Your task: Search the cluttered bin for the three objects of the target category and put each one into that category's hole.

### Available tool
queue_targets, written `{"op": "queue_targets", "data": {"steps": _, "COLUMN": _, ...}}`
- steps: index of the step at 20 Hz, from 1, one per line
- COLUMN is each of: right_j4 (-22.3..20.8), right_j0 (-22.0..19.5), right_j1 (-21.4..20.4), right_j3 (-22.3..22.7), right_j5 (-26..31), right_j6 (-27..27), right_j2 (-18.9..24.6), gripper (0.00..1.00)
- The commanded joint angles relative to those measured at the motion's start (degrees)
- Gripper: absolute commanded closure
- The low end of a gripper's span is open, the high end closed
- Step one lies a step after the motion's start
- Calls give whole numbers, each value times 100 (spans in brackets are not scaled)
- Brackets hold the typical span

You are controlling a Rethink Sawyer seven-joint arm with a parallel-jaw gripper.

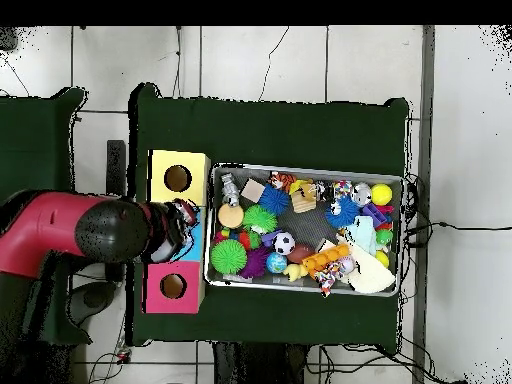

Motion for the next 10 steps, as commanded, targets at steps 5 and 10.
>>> {"op": "queue_targets", "data": {"steps": 5, "right_j4": -586, "right_j0": -379, "right_j1": -909, "right_j3": -749, "right_j5": -2002, "right_j6": -440, "right_j2": 296, "gripper": 0}}
{"op": "queue_targets", "data": {"steps": 10, "right_j4": -595, "right_j0": -423, "right_j1": -1010, "right_j3": -607, "right_j5": -1814, "right_j6": -727, "right_j2": 426, "gripper": 0}}
